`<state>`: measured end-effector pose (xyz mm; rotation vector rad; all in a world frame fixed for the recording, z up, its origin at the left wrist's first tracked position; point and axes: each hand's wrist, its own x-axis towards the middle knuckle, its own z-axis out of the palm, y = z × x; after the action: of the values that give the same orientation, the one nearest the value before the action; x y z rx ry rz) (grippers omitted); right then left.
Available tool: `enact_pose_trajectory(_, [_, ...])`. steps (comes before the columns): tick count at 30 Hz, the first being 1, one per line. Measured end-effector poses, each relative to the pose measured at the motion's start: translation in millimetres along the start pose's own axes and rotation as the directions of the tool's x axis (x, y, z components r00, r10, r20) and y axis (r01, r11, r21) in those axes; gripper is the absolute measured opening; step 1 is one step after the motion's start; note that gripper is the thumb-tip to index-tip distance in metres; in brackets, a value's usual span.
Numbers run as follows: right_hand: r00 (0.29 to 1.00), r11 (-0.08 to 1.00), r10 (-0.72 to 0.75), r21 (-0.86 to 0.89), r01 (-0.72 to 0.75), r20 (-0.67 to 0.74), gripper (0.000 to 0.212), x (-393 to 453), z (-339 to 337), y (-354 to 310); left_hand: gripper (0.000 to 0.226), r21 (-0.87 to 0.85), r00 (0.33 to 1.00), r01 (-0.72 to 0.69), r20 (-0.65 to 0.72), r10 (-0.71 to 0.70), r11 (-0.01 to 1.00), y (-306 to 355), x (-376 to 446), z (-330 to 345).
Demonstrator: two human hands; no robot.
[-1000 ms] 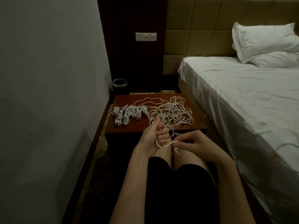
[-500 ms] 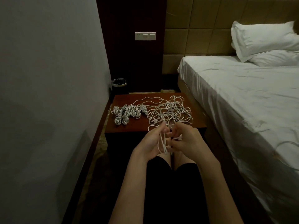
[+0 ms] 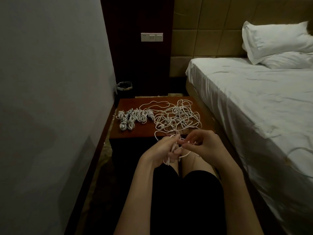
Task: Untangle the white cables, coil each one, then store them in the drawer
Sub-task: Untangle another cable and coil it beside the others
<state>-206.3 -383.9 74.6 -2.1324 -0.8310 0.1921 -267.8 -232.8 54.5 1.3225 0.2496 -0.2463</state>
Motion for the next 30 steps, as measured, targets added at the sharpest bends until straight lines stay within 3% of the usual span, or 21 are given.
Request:
enact_pose_trajectory(4, [0.99, 0.999, -0.044, -0.019, 0.041, -0.137, 0.012, 1, 8, -1, 0.031, -0.129, 0.998, 0.025, 0.054, -0.018, 0.991, 1, -1, 3])
enact_pose_trajectory(10, [0.999, 0.975, 0.03, 0.222, -0.023, -0.031, 0.004, 2, 5, 5, 0.036, -0.246, 0.996, -0.067, 0.04, 0.079, 0.967, -9, 0, -4])
enact_pose_trajectory(13, [0.998, 0.972, 0.064, 0.229, -0.061, -0.009, 0.012, -1, -2, 10, 0.033, -0.421, 0.993, -0.114, -0.012, 0.12, 0.9, -9, 3, -9])
enact_pose_trajectory(17, [0.998, 0.962, 0.038, 0.271, -0.024, -0.049, 0.016, 1, -1, 4, 0.032, -0.406, 0.978, -0.204, -0.112, 0.173, 0.891, -11, 9, -14])
enact_pose_trajectory(23, [0.992, 0.988, -0.028, 0.152, 0.009, 0.122, 0.013, 5, 24, -16, 0.044, -0.2, 0.943, -0.275, -0.248, 0.223, 0.94, -12, 13, -3])
enact_pose_trajectory(25, [0.991, 0.992, -0.017, 0.123, 0.001, 0.131, 0.013, 6, 34, -21, 0.057, -0.18, 0.927, -0.25, -0.329, 0.181, 0.952, -14, 17, -4])
enact_pose_trajectory(26, [0.992, 0.992, -0.015, 0.129, -0.002, 0.128, 0.013, 6, 37, -23, 0.062, -0.204, 0.915, -0.229, -0.378, 0.139, 0.952, -15, 19, -5])
enact_pose_trajectory(28, [0.984, 0.984, -0.018, 0.176, -0.013, 0.177, 0.013, 5, 37, -25, 0.052, -0.296, 0.891, -0.261, -0.441, 0.111, 0.919, -18, 23, -10])
enact_pose_trajectory(30, [0.968, 0.968, -0.022, 0.248, -0.043, 0.251, 0.011, 4, 31, -24, 0.043, -0.453, 0.891, -0.329, -0.44, 0.113, 0.829, -15, 20, -13])
